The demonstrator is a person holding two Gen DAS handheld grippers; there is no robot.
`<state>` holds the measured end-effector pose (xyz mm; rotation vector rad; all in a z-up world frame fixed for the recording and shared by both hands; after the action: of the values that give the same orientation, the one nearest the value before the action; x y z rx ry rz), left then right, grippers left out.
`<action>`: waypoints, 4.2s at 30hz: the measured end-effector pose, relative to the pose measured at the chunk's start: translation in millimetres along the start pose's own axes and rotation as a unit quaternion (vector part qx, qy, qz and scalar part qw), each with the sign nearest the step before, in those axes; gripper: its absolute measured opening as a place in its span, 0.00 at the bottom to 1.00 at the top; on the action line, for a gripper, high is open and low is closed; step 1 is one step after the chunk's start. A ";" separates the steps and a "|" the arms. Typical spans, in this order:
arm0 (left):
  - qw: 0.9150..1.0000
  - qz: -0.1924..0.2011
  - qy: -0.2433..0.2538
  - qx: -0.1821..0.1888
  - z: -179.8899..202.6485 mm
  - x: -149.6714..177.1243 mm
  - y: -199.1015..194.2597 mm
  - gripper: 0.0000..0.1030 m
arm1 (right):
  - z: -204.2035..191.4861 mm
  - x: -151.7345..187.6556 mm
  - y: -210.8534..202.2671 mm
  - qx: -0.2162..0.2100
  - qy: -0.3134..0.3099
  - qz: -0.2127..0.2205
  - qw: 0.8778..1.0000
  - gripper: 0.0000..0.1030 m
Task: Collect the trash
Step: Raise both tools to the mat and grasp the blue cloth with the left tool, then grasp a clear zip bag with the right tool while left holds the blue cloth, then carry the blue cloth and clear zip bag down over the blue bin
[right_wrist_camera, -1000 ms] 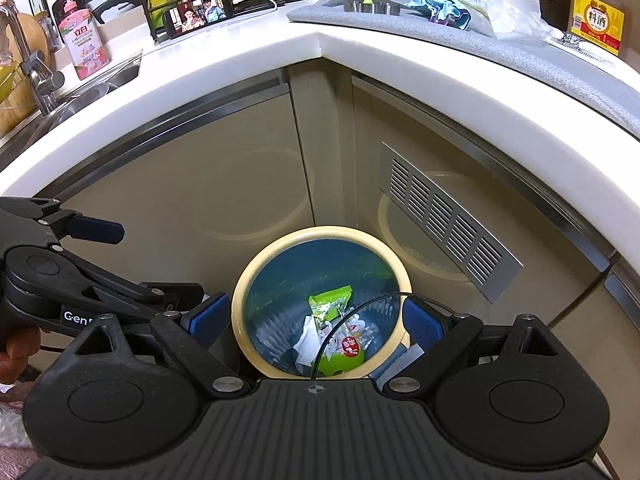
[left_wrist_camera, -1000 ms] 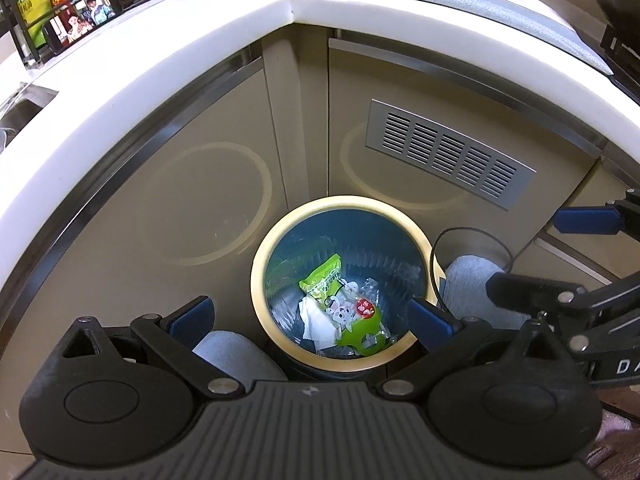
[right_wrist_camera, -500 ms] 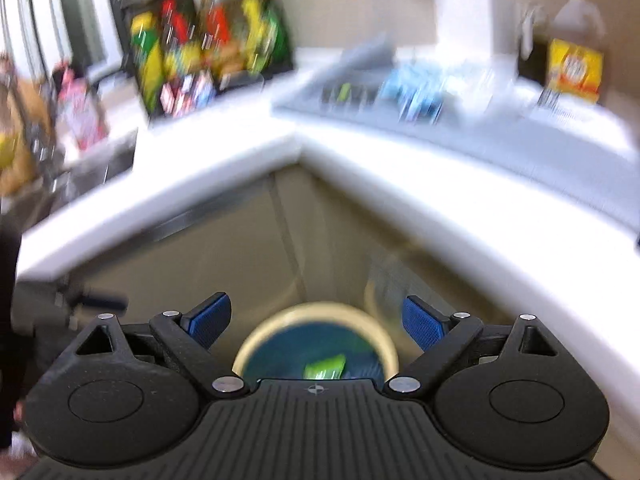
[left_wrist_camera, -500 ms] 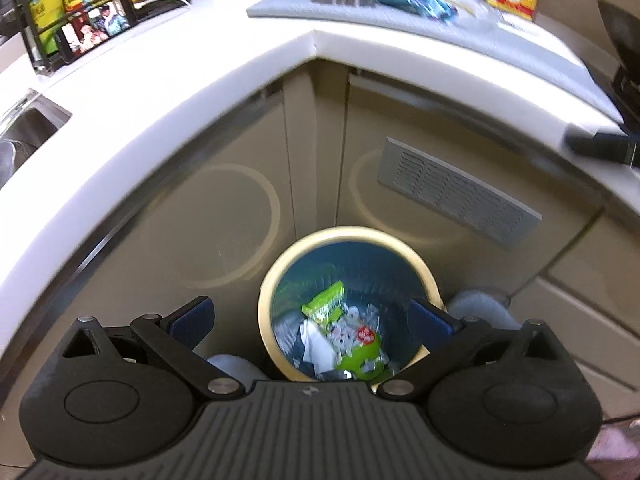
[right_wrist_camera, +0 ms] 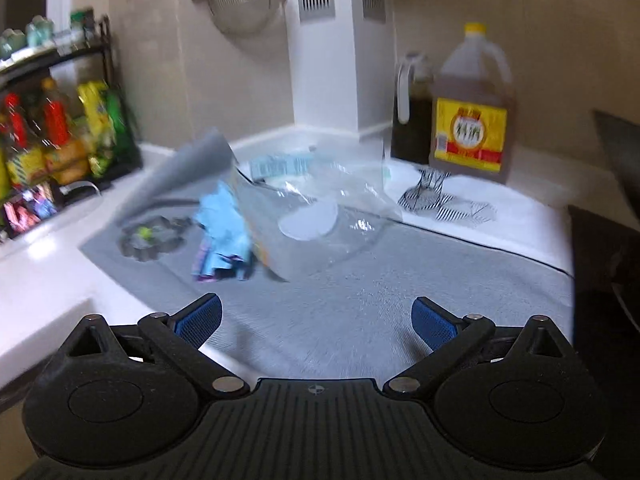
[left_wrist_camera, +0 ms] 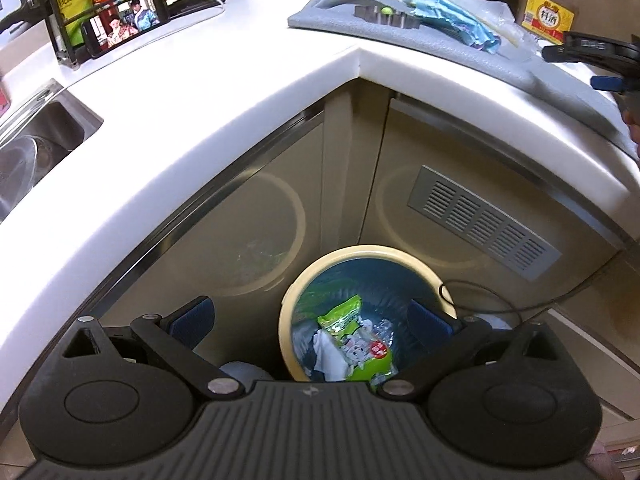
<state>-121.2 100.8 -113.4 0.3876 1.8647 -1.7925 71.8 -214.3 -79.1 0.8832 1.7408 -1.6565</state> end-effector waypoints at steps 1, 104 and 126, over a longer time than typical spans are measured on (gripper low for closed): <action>1.000 -0.003 -0.001 -0.002 -1.2 -0.6 1.2 1.00 | 1.5 -0.5 12.8 0.005 -0.001 -0.012 1.000 0.98; 0.995 0.074 -0.052 -0.038 -1.6 -64.2 -52.3 0.28 | 78.8 -22.6 29.8 -0.070 0.224 0.090 0.968 0.09; 0.997 0.049 -0.057 0.015 -13.9 17.6 -49.6 0.28 | -4.1 5.5 -129.4 -0.131 0.076 0.089 0.984 0.07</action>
<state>-164.9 107.9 -81.7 0.3733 1.7132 -1.7432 -33.1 -211.4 -3.1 1.0270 1.8674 -1.2397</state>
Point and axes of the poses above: each gripper's, at about its wrist camera, not at the fingertips, and y roughly the way its jaws point, z to its right, x to its underside, the point moved 3 cm from there along y, roughly the way its jaws point, and after that the axes turned 6 degrees about -y, right-handed, at the moved point
